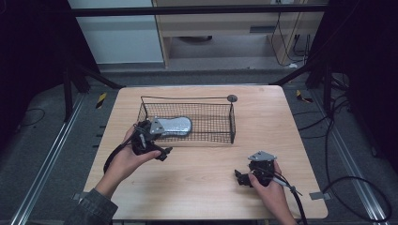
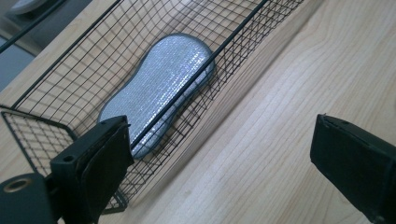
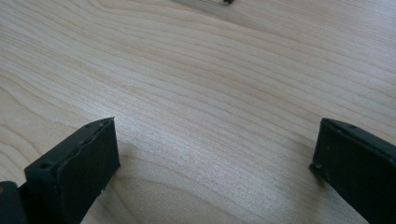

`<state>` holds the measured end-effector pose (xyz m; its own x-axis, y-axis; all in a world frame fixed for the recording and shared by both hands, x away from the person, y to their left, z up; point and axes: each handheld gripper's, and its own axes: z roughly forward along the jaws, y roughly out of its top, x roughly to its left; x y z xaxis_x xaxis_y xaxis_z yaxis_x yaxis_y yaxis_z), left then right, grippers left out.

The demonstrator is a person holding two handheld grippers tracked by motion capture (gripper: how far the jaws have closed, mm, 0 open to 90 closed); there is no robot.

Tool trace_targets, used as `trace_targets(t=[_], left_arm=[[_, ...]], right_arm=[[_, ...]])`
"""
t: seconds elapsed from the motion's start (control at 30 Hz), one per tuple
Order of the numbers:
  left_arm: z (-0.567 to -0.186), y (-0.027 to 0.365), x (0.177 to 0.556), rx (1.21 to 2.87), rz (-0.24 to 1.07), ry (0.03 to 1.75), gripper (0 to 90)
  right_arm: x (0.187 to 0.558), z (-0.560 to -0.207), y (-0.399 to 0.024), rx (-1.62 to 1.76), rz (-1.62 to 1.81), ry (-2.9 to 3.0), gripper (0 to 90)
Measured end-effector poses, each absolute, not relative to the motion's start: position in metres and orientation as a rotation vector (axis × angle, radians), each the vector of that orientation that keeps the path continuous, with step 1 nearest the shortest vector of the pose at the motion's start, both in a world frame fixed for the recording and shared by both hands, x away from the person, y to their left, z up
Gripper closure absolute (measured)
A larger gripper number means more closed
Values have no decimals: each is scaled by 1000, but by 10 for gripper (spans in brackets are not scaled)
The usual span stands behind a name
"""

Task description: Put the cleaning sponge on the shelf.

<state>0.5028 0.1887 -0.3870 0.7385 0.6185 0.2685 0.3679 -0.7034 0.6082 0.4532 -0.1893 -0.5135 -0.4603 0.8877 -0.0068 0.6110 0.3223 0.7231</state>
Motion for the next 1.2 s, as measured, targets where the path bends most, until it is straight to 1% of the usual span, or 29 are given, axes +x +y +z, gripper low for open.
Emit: trace_targets(t=[0.13,0.5,0.7,0.8,1.2], left_arm=[[-394,196,494,2408,638,752,46],[-415,229,480,2332,646,875,45],[-431,250,483,2321,636,971,46],[-440,260,487,2294,601,1019,46],[-472,283,498,2284,570,1133,45]], right_arm=[[453,-513,-189,1327,932,2190,6],[453,-513,-189,1327,932,2189,6],[453,-513,-189,1328,932,2190,6],[453,-513,-189,1329,931,2190,6],[453,-513,-189,1326,931,2190,6]])
